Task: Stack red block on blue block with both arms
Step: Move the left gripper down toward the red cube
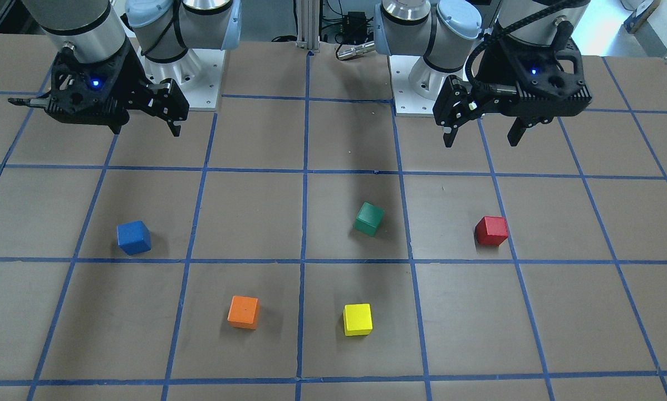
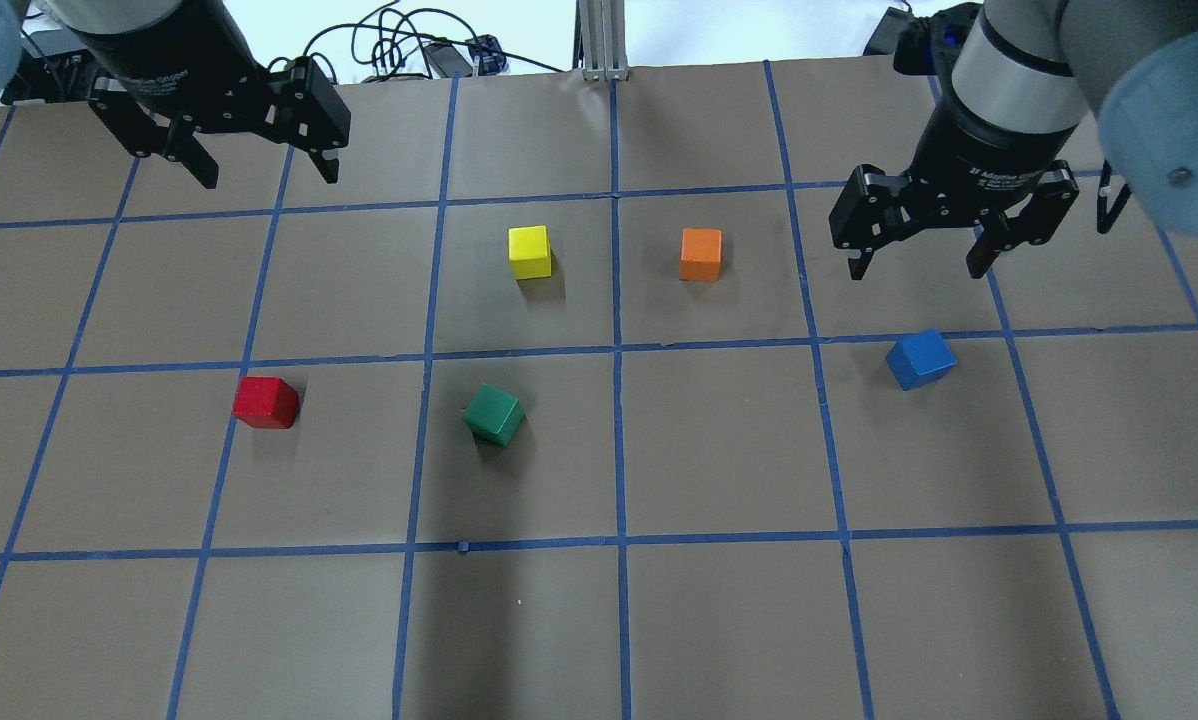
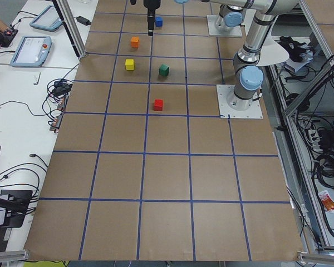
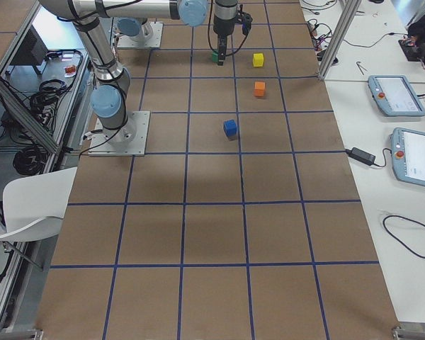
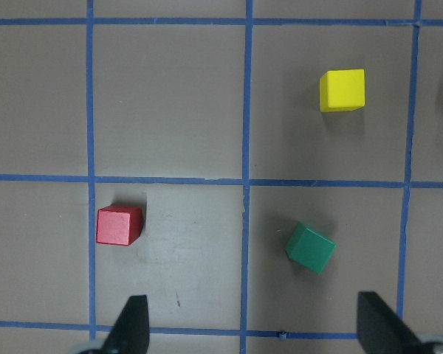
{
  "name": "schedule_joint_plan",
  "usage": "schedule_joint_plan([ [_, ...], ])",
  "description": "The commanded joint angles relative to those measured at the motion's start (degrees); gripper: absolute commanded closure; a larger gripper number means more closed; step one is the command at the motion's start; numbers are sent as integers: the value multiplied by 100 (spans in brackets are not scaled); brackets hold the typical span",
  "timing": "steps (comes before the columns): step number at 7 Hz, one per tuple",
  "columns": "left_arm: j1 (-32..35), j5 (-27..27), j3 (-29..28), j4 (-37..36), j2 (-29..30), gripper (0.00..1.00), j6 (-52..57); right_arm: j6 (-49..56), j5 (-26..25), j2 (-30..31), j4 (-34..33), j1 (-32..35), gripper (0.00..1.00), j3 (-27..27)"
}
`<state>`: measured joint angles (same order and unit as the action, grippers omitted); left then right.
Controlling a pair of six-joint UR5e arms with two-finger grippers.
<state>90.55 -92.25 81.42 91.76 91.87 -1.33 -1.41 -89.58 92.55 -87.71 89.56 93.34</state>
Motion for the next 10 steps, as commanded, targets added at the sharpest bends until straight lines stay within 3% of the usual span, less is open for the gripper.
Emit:
schedule_joint_plan([
  [1,-3,109,5,0,24,0,36,9,-7,0,-1,0,0,0],
  [6,-107,84,285,44,-55,0,411,9,-7,0,-1,-26,0,0],
  [10,-1109,84,1216,-331,173,0,852,0,20,0,8,-35,0,0],
])
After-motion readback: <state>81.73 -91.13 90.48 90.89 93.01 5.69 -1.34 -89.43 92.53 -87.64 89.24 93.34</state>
